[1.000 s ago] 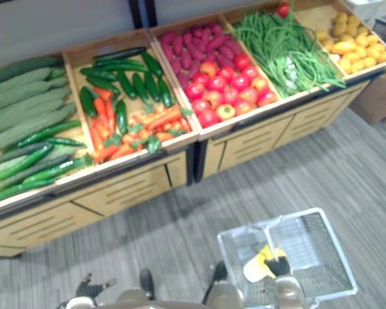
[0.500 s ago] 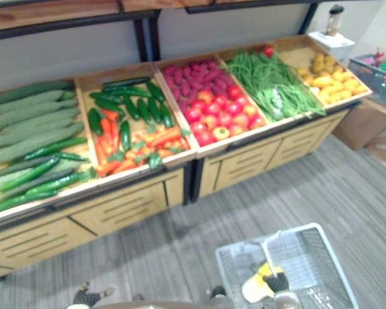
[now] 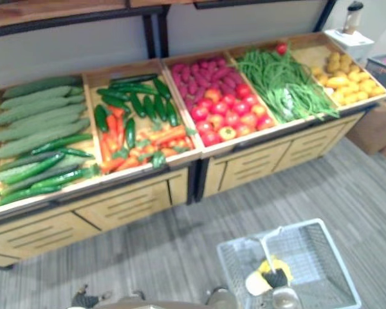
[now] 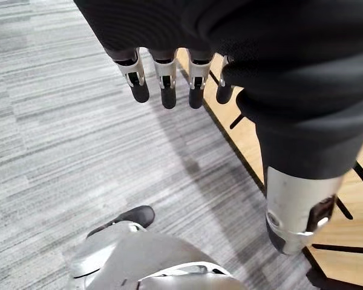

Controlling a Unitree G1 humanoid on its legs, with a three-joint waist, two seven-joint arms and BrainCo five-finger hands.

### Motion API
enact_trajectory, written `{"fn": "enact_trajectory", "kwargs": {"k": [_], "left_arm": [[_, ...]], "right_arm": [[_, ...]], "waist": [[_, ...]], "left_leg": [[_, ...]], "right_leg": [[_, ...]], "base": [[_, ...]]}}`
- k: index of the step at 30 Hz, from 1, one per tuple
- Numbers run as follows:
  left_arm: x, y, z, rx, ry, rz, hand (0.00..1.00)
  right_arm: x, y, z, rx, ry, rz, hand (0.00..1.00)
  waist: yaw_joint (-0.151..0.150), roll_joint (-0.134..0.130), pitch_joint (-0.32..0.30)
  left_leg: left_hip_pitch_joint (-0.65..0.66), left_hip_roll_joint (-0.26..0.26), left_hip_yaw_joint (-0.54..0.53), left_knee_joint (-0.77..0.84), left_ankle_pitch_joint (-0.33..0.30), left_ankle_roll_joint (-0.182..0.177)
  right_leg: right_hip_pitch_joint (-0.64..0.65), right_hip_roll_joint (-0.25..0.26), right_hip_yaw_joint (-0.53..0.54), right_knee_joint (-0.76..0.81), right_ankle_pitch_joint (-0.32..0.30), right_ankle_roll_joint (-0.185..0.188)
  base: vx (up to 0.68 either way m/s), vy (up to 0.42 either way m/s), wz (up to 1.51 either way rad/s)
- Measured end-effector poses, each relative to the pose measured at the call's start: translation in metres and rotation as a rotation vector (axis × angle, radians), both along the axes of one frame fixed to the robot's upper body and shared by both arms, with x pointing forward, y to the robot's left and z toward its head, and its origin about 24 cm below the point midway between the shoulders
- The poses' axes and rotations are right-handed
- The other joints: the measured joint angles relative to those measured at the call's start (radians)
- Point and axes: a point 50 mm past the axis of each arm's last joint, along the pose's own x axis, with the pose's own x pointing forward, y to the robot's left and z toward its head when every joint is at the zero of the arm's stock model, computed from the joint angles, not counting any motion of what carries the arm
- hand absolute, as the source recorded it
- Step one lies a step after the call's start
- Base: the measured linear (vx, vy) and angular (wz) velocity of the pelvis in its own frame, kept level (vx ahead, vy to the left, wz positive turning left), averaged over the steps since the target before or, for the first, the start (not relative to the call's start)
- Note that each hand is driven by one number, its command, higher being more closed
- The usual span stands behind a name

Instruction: Pick vegetable in the basket

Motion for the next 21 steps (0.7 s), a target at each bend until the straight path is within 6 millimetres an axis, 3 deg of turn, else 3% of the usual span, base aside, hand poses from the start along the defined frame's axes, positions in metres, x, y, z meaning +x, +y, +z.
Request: {"fn": "enact_trajectory", "kwargs": {"k": [4,7,9,12,17,20,21], "left_arm": [[0.004,0.000,0.001,0.000,-0.009,-0.002,0.00],[0.009,-0.003,0.002,-0.004,-0.030,-0.005,0.00],[0.011,-0.006,0.001,-0.012,-0.036,-0.007,0.00],[0.010,-0.007,0.001,-0.016,-0.034,-0.008,0.00],[0.003,-0.012,-0.002,-0.031,-0.010,-0.004,0.00],[0.002,-0.013,-0.003,-0.031,-0.005,-0.020,0.00],[0.006,-0.015,-0.002,-0.032,-0.010,-0.037,0.00]], "right_arm": [[-0.001,-0.002,0.000,0.006,-0.007,-0.026,1.00],[-0.002,-0.005,0.001,0.003,-0.010,-0.040,1.00],[-0.003,-0.006,0.001,0.002,-0.007,-0.050,1.00],[-0.005,-0.005,-0.001,0.007,0.006,-0.048,1.00],[-0.001,-0.003,0.000,0.008,-0.001,-0.037,1.00],[-0.003,-0.004,-0.001,0.007,0.002,-0.045,1.00],[-0.002,-0.004,0.000,0.008,-0.004,-0.051,1.00]], "waist": [[0.012,-0.002,0.002],[0.012,-0.009,0.006],[0.009,0.000,0.004],[0.014,0.002,0.005],[0.018,0.000,0.006],[0.013,0.006,0.002],[0.015,0.006,0.004]], "left_leg": [[-0.020,-0.007,0.002,0.020,0.058,0.020],[0.005,-0.017,0.022,-0.084,0.134,0.016],[0.021,-0.018,0.020,-0.142,0.177,0.014],[0.020,-0.012,0.017,-0.147,0.186,0.019],[0.040,-0.009,0.021,-0.161,0.146,0.011],[0.059,-0.002,0.024,-0.170,0.053,0.009],[0.067,-0.007,0.028,-0.185,-0.003,-0.010]], "right_leg": [[0.001,-0.008,-0.001,0.004,-0.005,-0.013],[0.004,-0.006,-0.012,-0.014,0.005,-0.023],[0.018,0.007,-0.024,-0.049,0.017,-0.032],[0.043,0.029,-0.028,-0.107,0.045,-0.036],[0.051,0.054,0.013,-0.170,0.096,-0.028],[0.035,0.054,0.034,-0.156,0.103,-0.014],[-0.004,0.040,0.058,-0.100,0.080,0.008]], "base": [[0.06,-0.119,0.05],[0.05,-0.088,0.11],[0.02,-0.032,0.15],[0.00,-0.014,0.04],[-0.01,0.051,-0.23],[-0.06,0.185,-0.27],[-0.09,0.251,-0.28]]}}
